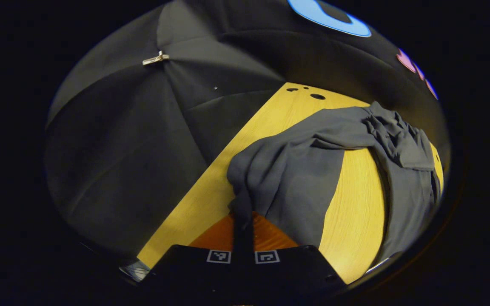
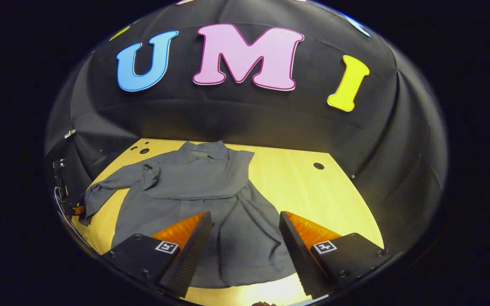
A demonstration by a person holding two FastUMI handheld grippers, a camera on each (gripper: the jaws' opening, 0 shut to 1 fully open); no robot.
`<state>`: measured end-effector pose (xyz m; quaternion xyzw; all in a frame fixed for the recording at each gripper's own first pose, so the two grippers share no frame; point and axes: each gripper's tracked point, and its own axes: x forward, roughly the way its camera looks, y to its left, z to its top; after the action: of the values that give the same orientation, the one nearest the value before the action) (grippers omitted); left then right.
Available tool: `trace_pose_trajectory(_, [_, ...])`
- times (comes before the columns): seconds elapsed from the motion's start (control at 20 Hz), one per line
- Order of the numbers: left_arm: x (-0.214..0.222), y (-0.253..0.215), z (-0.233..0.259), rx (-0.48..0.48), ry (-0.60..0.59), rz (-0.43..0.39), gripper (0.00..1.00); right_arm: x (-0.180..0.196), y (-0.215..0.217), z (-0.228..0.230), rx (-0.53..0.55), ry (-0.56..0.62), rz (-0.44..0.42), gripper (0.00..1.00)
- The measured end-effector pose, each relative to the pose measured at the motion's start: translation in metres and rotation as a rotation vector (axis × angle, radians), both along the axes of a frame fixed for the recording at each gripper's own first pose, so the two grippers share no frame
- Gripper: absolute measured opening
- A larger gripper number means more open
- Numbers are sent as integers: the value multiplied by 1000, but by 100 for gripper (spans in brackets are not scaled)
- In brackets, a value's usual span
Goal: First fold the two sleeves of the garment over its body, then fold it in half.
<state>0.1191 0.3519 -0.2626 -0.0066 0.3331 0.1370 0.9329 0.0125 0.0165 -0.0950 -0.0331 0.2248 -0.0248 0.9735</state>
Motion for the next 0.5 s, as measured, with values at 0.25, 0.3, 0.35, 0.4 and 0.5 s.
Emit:
trace_pose_trajectory(0.25, [6,-31,42,-95,-92,-7,5,12,-18,6,-14,-24,2,98])
trace_pose_trajectory(0.3, [11,-37,55,-110,-115,2,6,15,-22,5,-24,-23,12,98])
trace_pose_trajectory(0.35, [14,-41,67,-122,-133,9,5,18,-26,3,-29,-18,18,98])
trace_pose_trajectory(0.4, [20,-45,80,-126,-152,13,6,18,-30,1,-24,-14,20,98])
trace_pose_trajectory(0.5, [34,-60,107,-136,-194,7,5,21,-35,1,3,-15,21,98])
